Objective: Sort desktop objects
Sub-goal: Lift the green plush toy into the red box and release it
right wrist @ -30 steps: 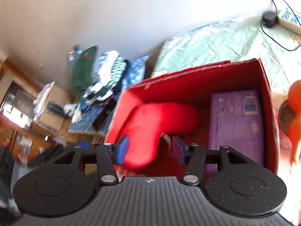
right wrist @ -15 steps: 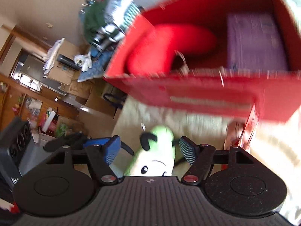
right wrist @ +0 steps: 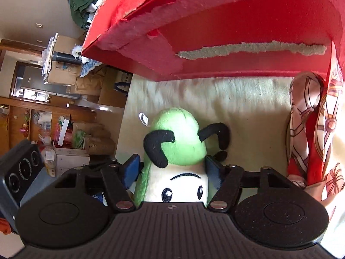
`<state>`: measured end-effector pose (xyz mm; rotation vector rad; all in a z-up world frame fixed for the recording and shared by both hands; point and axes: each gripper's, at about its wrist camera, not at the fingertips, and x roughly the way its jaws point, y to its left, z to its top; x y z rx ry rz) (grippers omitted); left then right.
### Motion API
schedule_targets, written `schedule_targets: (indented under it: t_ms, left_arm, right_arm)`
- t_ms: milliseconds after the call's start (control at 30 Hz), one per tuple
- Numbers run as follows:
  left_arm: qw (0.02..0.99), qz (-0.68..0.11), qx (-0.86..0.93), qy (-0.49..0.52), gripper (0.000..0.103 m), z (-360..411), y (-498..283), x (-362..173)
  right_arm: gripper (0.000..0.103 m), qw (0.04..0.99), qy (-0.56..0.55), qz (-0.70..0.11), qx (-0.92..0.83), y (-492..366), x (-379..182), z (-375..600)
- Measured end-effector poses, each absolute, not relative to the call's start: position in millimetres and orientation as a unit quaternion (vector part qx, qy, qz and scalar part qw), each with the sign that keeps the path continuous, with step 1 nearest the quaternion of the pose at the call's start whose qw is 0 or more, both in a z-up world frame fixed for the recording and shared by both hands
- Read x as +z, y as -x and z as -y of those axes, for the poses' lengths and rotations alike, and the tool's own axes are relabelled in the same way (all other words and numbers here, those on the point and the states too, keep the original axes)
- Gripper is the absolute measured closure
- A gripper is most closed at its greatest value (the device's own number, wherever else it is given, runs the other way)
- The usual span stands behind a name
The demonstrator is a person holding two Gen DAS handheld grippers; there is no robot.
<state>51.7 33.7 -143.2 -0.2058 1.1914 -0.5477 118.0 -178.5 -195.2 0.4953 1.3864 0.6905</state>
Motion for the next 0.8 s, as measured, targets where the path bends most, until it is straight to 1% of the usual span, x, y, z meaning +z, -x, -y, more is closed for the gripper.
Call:
schedule_targets:
  t_ms: [100, 133, 167, 400, 567, 700, 800]
  left_arm:
    - [0.807, -0.527, -0.263, 0.048, 0.034, -23.6, -43.0, -123.2]
    - [0.814, -0.516, -0.266, 0.031, 0.034, -20.3, -39.7, -114.3]
    - [0.822, -0.502, -0.269, 0.018, 0.034, -18.3, -36.7, -103.2]
    - [0.879, -0.373, -0.296, -0.021, 0.034, -17.4, -43.4, -10.1]
    - [0.906, -0.291, -0.302, -0.062, 0.034, 5.4, -83.4, 29.0]
    - [0.905, -0.299, -0.295, -0.066, 0.032, 31.0, -134.2, 21.4]
    - [0.885, -0.356, -0.294, -0.061, 0.033, 44.3, -168.6, -11.3]
  right_arm:
    - [0.044, 0.705, -0.200, -0.597, 0.327, -111.8, -175.6, 177.1]
    - [0.047, 0.714, -0.197, -0.583, 0.333, -109.2, -163.6, 178.3]
    - [0.048, 0.723, -0.195, -0.569, 0.340, -106.8, -150.8, 179.7]
    - [0.049, 0.789, -0.211, -0.446, 0.367, -99.9, -62.2, 198.7]
    - [0.049, 0.850, -0.197, -0.351, 0.339, -120.6, -11.5, 213.5]
    - [0.049, 0.886, -0.151, -0.327, 0.291, -153.1, -6.7, 206.0]
    - [0.048, 0.888, -0.112, -0.367, 0.253, -181.5, -28.6, 194.7]
